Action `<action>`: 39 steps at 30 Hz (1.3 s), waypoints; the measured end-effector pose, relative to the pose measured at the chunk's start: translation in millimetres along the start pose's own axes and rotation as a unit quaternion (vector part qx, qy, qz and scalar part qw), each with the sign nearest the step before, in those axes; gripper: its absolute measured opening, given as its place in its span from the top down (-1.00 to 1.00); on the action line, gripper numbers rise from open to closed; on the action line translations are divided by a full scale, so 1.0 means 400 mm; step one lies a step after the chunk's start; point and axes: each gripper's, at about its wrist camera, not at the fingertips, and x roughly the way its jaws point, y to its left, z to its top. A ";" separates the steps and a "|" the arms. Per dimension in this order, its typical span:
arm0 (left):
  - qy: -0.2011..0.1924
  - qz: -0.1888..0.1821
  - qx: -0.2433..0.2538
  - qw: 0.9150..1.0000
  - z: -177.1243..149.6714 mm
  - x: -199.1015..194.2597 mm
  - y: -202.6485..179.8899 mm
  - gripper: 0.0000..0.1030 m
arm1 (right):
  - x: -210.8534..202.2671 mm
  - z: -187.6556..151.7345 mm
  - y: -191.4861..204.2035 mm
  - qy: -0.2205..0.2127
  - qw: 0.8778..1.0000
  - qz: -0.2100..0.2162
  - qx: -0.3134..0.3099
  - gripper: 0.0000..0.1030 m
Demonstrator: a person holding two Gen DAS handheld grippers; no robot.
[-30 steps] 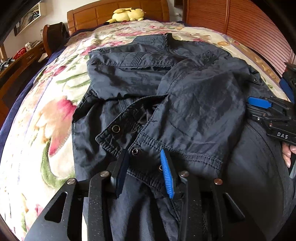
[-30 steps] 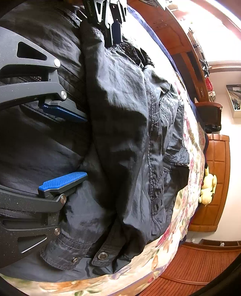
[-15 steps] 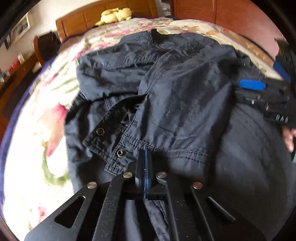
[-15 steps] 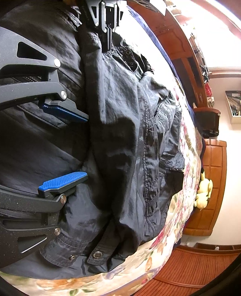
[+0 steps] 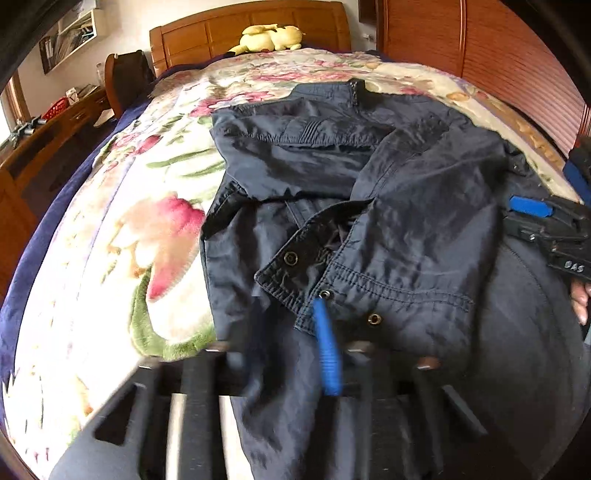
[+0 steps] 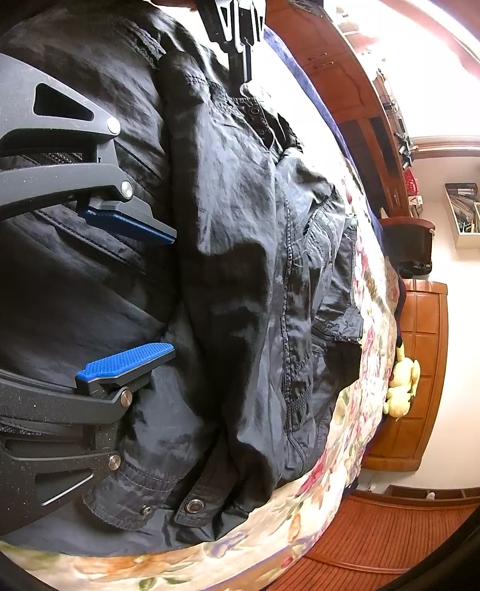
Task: Fold large clothes
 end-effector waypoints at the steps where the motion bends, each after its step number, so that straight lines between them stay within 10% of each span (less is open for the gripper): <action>1: 0.009 0.009 0.005 1.000 0.004 0.017 -0.001 0.18 | 0.001 0.002 0.002 0.000 1.000 -0.001 -0.001 -0.11; 10: 0.008 0.030 0.016 0.999 0.060 0.072 0.017 0.05 | 0.010 0.004 0.000 0.004 1.000 0.001 0.000 -0.11; 18: 0.024 -0.019 0.033 0.999 0.059 0.089 0.013 0.83 | 0.016 0.007 0.003 0.009 1.000 0.004 -0.004 -0.11; 25: -0.015 0.055 -0.001 0.998 0.071 0.010 0.075 0.86 | -0.003 0.008 -0.003 -0.005 1.000 0.011 -0.003 -0.11; 30: -0.021 0.030 -0.009 0.999 0.036 -0.028 0.086 0.66 | -0.020 0.002 -0.014 -0.014 1.000 0.013 0.002 -0.11; 39: -0.070 -0.015 -0.037 0.997 -0.096 -0.142 0.047 -0.48 | -0.032 -0.010 -0.007 -0.008 1.000 -0.001 -0.006 -0.11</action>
